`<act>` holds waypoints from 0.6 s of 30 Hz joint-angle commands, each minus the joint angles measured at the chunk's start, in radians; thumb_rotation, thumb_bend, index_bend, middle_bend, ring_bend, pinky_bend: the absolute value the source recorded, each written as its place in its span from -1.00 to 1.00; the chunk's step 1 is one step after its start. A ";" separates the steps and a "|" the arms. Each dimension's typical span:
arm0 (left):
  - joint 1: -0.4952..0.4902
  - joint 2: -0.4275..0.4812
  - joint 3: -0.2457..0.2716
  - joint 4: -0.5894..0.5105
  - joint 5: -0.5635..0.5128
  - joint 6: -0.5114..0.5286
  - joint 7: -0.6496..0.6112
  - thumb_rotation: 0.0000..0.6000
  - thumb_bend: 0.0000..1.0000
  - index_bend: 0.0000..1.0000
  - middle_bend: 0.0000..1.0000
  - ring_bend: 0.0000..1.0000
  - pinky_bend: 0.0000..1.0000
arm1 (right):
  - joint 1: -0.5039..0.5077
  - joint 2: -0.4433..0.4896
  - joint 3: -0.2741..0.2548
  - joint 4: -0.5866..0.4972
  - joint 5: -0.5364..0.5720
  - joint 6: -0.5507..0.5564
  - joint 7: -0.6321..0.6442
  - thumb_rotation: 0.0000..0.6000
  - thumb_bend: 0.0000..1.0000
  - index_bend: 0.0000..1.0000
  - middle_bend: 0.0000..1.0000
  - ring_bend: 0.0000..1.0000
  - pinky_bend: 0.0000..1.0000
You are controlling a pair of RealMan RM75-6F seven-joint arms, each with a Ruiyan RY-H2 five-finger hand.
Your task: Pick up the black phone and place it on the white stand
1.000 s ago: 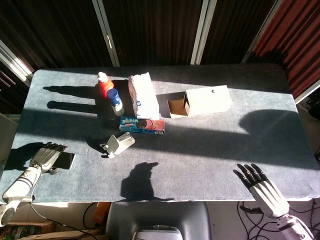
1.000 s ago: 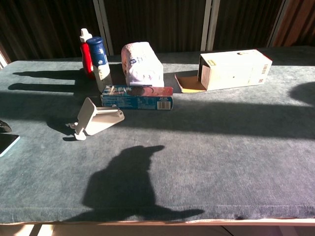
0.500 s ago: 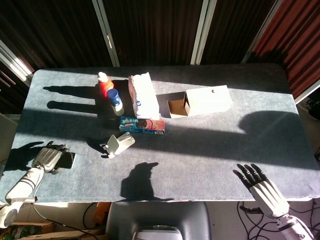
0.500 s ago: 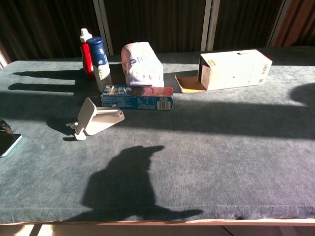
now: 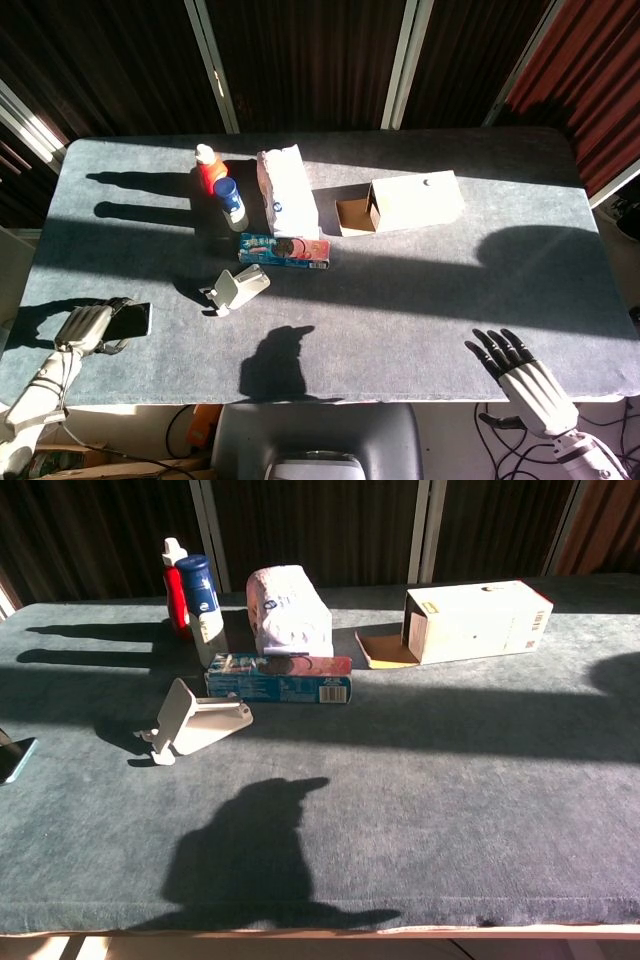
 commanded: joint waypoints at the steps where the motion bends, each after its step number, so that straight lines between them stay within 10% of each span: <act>1: 0.015 -0.003 -0.004 -0.001 -0.004 0.026 0.022 1.00 -0.25 0.59 1.00 0.67 -0.40 | 0.000 0.000 -0.001 0.000 -0.001 0.000 0.000 1.00 -0.53 -1.00 -1.00 -1.00 -1.00; 18: 0.095 0.038 -0.151 -0.208 -0.103 0.144 -0.280 1.00 -0.25 0.61 1.00 0.69 -0.35 | 0.002 0.002 -0.003 0.000 -0.004 -0.002 0.004 1.00 -0.53 -1.00 -1.00 -1.00 -1.00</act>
